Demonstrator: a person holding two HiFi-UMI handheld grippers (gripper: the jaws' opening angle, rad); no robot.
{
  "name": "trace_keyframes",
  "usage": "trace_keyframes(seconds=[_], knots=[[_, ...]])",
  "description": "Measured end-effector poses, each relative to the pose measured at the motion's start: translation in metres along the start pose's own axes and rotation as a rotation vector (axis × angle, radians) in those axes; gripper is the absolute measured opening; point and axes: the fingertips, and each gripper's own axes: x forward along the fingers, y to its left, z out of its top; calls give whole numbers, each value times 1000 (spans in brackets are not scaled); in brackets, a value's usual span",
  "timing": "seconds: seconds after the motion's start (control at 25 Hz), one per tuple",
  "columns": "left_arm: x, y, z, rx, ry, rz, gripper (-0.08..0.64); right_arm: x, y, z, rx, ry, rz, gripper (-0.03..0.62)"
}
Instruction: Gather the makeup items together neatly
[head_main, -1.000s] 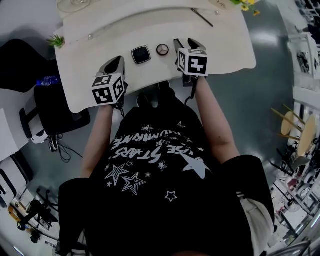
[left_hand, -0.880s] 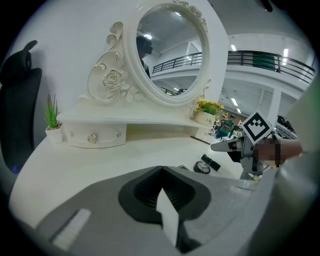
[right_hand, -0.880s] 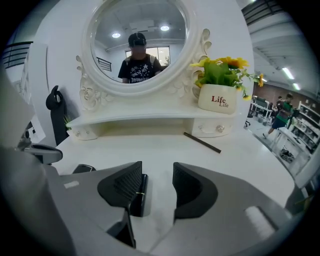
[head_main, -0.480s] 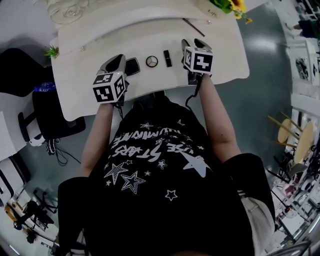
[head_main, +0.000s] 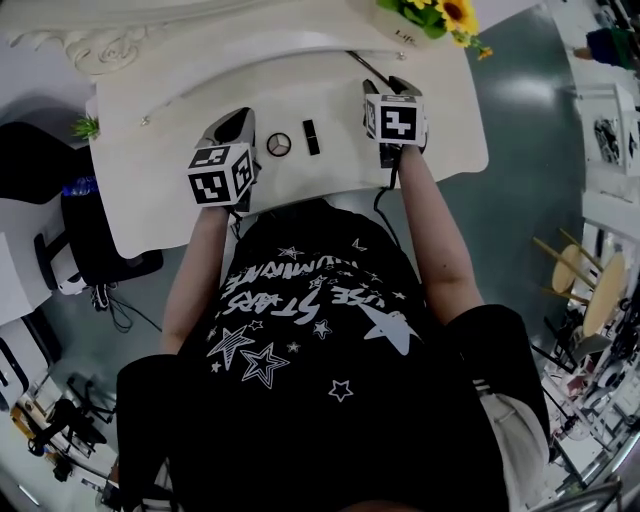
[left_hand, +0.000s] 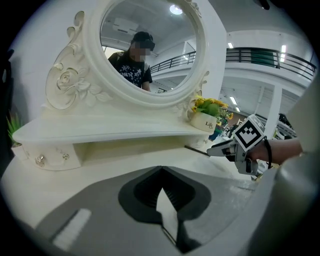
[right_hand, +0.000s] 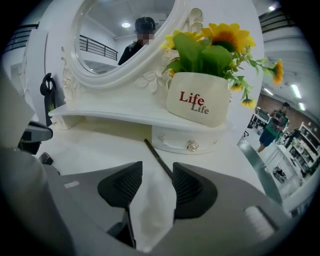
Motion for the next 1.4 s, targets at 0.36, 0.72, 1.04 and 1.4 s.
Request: trace_keyframes(seconds=[0.36, 0.72, 1.04, 1.4], knots=[[26, -11, 5, -11, 17, 18, 0, 28, -13, -2, -160, 83, 96, 175], [32, -8, 4, -28, 24, 42, 2, 36, -9, -10, -282, 203, 178, 147], [34, -8, 4, -37, 28, 51, 2, 42, -1, -5, -342, 222, 249, 67], [32, -9, 2, -38, 26, 47, 2, 39, 1, -3, -268, 239, 275, 66]])
